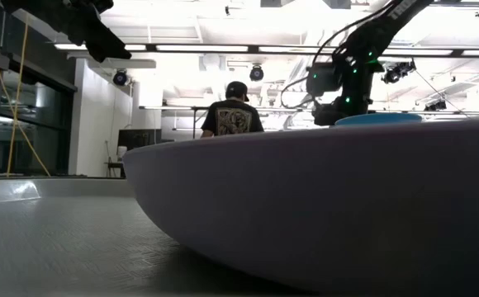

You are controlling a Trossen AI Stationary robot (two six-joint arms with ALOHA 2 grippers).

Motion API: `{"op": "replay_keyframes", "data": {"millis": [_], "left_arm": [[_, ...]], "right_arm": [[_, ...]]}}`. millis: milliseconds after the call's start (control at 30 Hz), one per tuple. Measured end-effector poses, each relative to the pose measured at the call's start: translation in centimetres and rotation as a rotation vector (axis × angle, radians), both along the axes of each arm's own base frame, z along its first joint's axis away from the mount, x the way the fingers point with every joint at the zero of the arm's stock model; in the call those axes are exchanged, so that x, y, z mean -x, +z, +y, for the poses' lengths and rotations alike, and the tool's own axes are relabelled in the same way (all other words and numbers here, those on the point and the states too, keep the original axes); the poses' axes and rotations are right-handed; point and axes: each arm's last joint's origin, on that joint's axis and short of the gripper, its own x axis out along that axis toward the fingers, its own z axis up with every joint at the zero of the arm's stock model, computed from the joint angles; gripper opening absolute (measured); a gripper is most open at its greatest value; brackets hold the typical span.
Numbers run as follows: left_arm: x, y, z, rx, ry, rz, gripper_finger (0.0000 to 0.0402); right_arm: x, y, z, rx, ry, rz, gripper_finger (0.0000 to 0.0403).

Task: Set up tray
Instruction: Put the light orange bowl on the violet plate

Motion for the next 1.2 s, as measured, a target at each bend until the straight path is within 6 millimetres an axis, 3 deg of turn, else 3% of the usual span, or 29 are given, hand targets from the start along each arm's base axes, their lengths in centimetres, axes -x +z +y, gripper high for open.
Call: {"op": "replay_keyframes", "data": {"millis": [367, 533, 867, 1033, 1200], "left_arm": [[0.0, 0.0, 0.0, -0.016, -0.004, 0.002, 0.0211], [0.0, 0.0, 0.0, -0.024, -0.008, 0.003, 0.0211], [0.0, 0.0, 0.0, -0.036, -0.014, 0.004, 0.0211], [0.0, 0.0, 0.0, -0.036, -0.015, 0.004, 0.0211], [0.0, 0.0, 0.0, -0.036, -0.015, 0.004, 0.0211]], "right_arm": [[-0.7, -2.7, -0.7, -0.07, -0.124, 0.085, 0.023], [-0.7, -2.8, -0.7, -0.068, -0.185, 0.083, 0.0179], [-0.8, -2.7, -0.6, -0.102, -0.199, 0.055, 0.0019], [-1.0, -2.1, -0.7, -0.112, -0.202, 0.05, 0.0007], [-2.4, 0.6, -1.1, -0.102, -0.158, 0.014, 0.0001]]}}
